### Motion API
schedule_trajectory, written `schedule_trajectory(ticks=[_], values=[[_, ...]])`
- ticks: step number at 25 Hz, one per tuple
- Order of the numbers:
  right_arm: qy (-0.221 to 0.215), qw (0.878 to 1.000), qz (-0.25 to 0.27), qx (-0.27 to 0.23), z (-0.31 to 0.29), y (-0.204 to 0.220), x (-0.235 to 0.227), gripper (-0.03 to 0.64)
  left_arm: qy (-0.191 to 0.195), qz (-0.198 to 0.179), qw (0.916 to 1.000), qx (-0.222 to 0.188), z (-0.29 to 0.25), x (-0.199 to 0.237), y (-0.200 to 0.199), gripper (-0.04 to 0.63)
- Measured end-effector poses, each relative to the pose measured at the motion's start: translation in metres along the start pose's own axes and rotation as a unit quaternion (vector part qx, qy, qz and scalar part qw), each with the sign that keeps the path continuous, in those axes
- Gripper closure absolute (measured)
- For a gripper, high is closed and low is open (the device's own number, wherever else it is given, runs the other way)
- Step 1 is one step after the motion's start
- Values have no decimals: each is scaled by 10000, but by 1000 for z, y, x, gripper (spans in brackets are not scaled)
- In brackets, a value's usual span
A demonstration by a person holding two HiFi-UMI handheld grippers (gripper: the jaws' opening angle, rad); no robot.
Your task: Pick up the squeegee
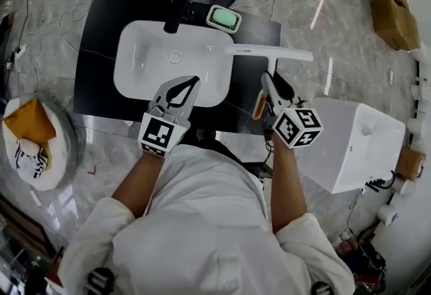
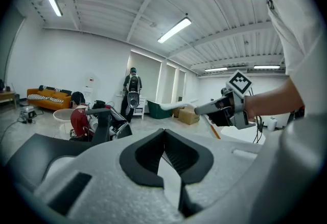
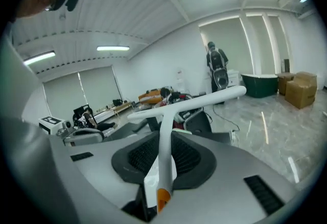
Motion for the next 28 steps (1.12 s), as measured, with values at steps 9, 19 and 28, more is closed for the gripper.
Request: schedule_trajectory(ticks=[9, 19, 28], values=[[-54, 9760, 80, -2177, 112, -93, -15, 544, -170, -258, 9992, -269, 0, -35, -63, 578], [51, 9406, 445, -3365, 224, -119, -50, 549, -355, -687, 9951, -624, 5, -85, -122, 580], [75, 9316, 657, -3575, 271, -94, -68, 549, -323, -870, 9916, -904, 8, -131, -140, 580]])
Point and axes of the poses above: the fingertips, and each gripper's own axes: z backward along the fingers, x to its left, y out of its underside, the point moved 1 cm from there along z, backward along the fingers, and after that the axes turned 14 degrees about y, right-handed, at the moved point
